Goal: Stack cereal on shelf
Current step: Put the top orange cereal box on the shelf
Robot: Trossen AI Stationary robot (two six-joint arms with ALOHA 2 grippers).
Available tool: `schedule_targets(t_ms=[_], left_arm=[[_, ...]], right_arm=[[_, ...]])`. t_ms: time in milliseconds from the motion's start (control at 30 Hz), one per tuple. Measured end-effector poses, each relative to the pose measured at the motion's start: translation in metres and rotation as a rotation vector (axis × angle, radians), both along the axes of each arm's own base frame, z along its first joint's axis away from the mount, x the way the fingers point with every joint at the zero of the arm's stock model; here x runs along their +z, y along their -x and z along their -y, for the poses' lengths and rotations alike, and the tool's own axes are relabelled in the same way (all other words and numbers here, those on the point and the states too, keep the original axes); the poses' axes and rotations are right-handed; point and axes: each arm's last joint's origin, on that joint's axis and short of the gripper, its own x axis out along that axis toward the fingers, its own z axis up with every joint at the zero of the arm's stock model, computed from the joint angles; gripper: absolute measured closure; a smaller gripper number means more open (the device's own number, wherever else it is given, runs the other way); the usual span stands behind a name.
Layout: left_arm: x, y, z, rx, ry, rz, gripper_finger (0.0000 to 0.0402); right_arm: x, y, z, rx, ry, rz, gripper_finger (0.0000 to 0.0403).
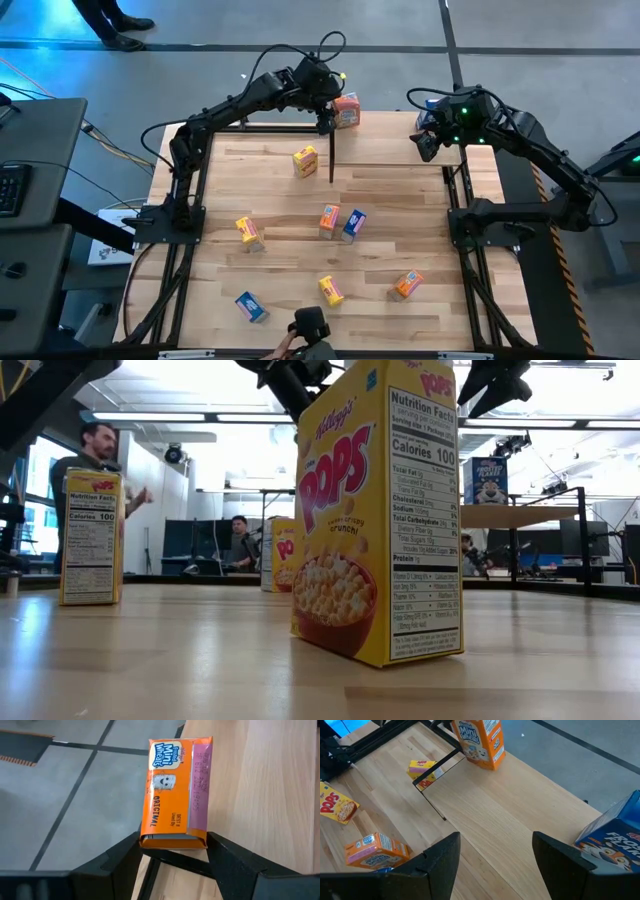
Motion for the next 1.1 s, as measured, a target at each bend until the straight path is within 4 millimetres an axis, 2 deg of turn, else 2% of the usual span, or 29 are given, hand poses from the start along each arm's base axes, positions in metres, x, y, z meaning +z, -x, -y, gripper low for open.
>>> schedule_targets(t_ms=[400, 1100], left_arm=[[0.0, -0.004, 0.006, -0.077, 0.013, 0.003, 0.0188], [-0.012, -0.009, 0.002, -0.025, 0.069, 0.008, 0.0188]], right_arm=[[0.0, 0.0, 0.0, 0.0, 0.0, 0.0, 0.0163], [0.0, 0.0, 0.0, 0.0, 0.0, 0.0, 0.0163]])
